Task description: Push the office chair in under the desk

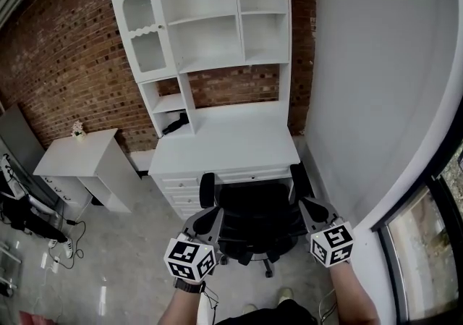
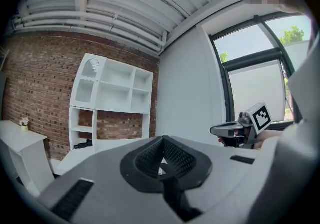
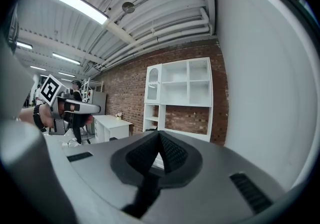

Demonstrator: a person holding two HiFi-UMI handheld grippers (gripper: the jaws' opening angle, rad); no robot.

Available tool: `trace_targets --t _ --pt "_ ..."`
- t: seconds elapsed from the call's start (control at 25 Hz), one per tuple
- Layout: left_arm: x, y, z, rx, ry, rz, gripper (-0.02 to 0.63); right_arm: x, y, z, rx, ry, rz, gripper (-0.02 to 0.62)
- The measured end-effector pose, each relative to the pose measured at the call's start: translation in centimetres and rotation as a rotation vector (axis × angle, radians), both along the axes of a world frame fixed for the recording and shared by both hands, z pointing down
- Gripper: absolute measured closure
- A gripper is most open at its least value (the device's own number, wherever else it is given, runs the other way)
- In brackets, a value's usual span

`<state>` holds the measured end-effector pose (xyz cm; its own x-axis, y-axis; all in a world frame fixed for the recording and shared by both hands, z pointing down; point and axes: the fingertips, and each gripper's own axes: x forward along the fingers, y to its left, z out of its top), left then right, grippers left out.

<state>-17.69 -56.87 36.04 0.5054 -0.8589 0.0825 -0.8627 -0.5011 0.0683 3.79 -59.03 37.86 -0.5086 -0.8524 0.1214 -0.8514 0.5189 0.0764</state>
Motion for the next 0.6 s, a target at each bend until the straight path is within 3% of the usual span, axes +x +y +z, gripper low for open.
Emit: trace_targets --t 0.6 --pt "0.26 -0.21 0.44 -0.017 -0.009 0.012 0.600 -0.52 -0.01 0.35 0.000 0.023 -0.017 0.591"
